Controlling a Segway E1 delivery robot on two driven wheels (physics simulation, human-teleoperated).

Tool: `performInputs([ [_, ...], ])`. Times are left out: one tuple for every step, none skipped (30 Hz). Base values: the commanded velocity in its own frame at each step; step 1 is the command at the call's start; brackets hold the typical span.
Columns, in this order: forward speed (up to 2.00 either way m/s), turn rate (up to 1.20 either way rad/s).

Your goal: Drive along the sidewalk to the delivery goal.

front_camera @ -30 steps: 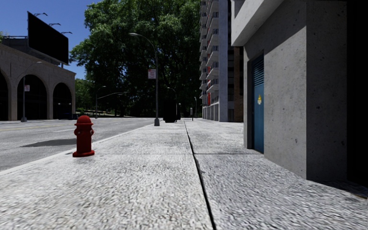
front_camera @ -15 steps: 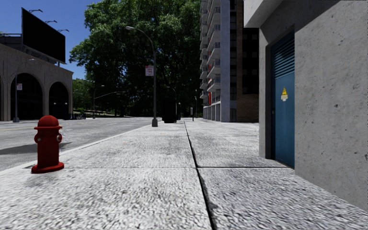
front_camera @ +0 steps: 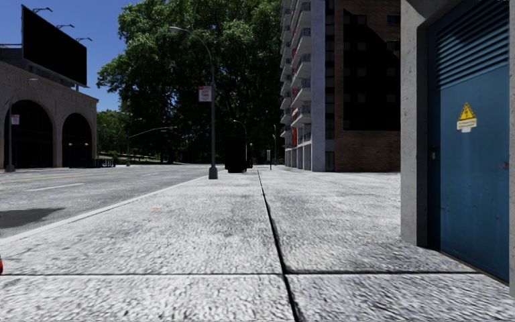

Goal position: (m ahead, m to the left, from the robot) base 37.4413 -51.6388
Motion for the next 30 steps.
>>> performInputs([
  [1.90, 0.00],
  [1.90, 0.00],
  [1.90, 0.00],
  [1.90, 0.00],
  [1.90, -0.06],
  [1.90, -0.06],
  [1.90, -0.18],
  [1.90, -0.31],
  [1.90, -0.37],
  [1.90, -0.37],
  [1.90, -0.38],
  [1.90, -0.39],
  [1.90, -0.39],
  [1.90, -0.39],
  [1.90, -0.40],
  [1.90, -0.42],
  [1.90, -0.43],
  [1.90, -0.43],
  [1.90, -0.43],
  [1.90, -0.44],
  [1.90, -0.44],
  [1.90, -0.44],
  [1.90, -0.44],
  [1.90, -0.44],
  [1.90, -0.44],
  [1.90, -0.44],
  [1.90, -0.44],
  [1.90, -0.44],
  [1.90, -0.44],
  [1.90, -0.44],
])
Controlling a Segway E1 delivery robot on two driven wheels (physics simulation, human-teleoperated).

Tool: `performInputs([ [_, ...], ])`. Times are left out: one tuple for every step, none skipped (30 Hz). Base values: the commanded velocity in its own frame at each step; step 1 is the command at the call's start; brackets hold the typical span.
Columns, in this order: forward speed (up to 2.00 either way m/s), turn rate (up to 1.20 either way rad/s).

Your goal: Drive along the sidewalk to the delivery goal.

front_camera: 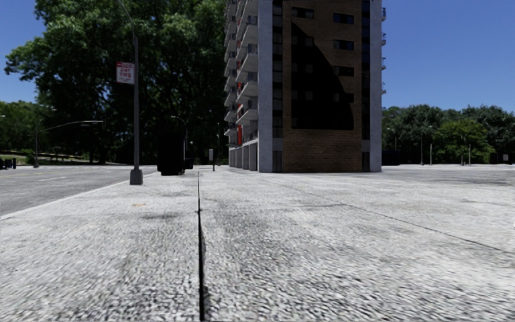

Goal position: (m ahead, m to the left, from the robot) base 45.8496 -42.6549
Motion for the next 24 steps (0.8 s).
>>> performInputs([
  [1.90, -0.44],
  [1.90, -0.44],
  [1.90, -0.46],
  [1.90, -0.47],
  [1.90, -0.47],
  [1.90, -0.47],
  [1.90, -0.47],
  [1.90, -0.47],
  [1.90, -0.49],
  [1.90, -0.49],
  [1.90, -0.49],
  [1.90, -0.49],
  [1.90, -0.50],
  [1.90, -0.50],
  [1.90, -0.50],
  [1.90, -0.50],
  [1.90, -0.50],
  [1.90, -0.50],
  [1.90, -0.50],
  [1.90, -0.50],
  [1.90, -0.50],
  [1.90, -0.50],
  [1.90, -0.50],
  [1.90, -0.50],
])
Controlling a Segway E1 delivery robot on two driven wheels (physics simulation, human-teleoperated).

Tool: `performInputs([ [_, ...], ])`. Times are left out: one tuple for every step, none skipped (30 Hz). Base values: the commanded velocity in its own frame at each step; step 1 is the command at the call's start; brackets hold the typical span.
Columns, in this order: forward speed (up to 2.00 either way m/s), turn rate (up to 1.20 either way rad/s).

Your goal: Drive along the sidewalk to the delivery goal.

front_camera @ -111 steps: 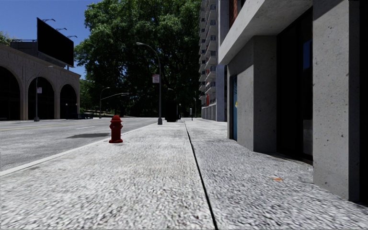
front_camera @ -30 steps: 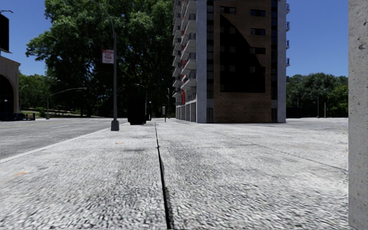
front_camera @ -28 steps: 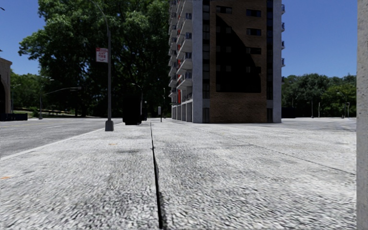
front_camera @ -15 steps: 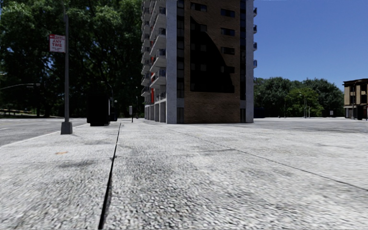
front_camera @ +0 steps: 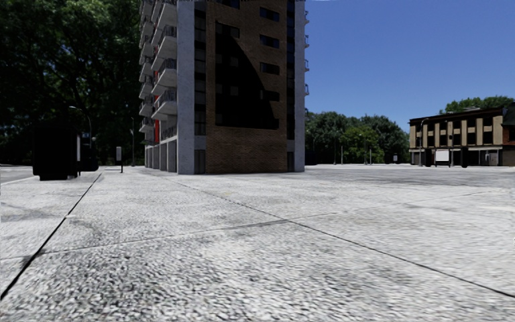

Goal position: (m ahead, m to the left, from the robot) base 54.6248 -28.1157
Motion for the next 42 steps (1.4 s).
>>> performInputs([
  [1.90, -0.50],
  [1.90, -0.50],
  [1.90, -0.50],
  [1.90, -0.50],
  [1.90, -0.50],
  [1.90, -0.50],
  [1.90, -0.50],
  [1.90, -0.50],
  [1.90, -0.50],
  [1.90, -0.50],
  [1.90, -0.50],
  [1.90, -0.50],
  [1.90, -0.50],
  [1.90, -0.50],
  [1.90, 0.00],
  [1.90, 0.00],
  [1.90, 0.00],
  [1.90, 0.00],
  [1.90, 0.00],
  [1.90, 0.00],
  [1.90, 0.00],
  [1.90, 0.00],
  [1.90, 0.00],
  [1.90, 0.00],
  [1.90, 0.00],
  [1.90, 0.00],
  [1.90, 0.00],
  [1.90, 0.00],
  [1.90, 0.00],
  [1.90, 0.00],
  [1.90, 0.00],
  [1.90, 0.00],
  [1.90, 0.00],
  [1.90, 0.00],
  [1.90, -0.05],
  [1.90, -0.27],
  [1.90, -0.38],
  [1.90, -0.38],
  [1.90, -0.40],
  [1.90, -0.41],
  [1.90, -0.41],
  [1.90, -0.41],
])
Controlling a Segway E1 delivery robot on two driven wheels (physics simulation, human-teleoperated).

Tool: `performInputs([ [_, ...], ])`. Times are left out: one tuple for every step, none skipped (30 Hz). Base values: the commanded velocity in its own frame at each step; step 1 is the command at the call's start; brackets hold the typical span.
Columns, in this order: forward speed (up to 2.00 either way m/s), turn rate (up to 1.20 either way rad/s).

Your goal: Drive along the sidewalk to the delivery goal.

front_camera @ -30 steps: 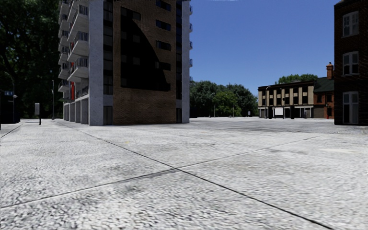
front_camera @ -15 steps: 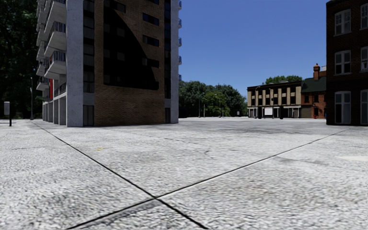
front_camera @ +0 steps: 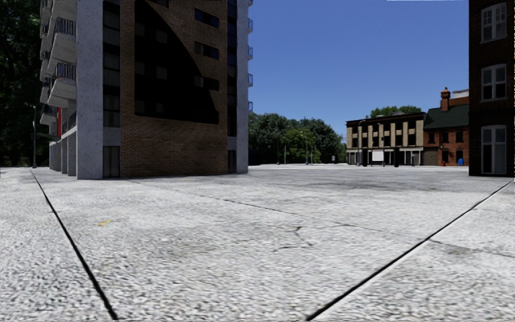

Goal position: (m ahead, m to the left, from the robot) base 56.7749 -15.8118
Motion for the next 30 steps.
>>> performInputs([
  [1.90, -0.41],
  [1.90, -0.41],
  [1.90, -0.41],
  [1.90, -0.41],
  [1.90, -0.41],
  [1.90, -0.40],
  [1.90, -0.29],
  [1.90, -0.15],
  [1.90, -0.15],
  [1.90, 0.00],
  [1.90, 0.00],
  [1.90, 0.00],
  [1.90, 0.00],
  [1.90, 0.00],
  [1.90, 0.00],
  [1.90, 0.00],
  [1.90, 0.00],
  [1.90, 0.00],
  [1.90, 0.00],
  [1.90, 0.00],
  [1.90, 0.00],
  [1.90, 0.00],
  [1.90, 0.00],
  [1.90, 0.00],
  [1.90, 0.00],
  [1.90, 0.00],
  [1.90, 0.00],
  [1.90, 0.00],
  [1.90, 0.00],
  [1.90, 0.00],
])
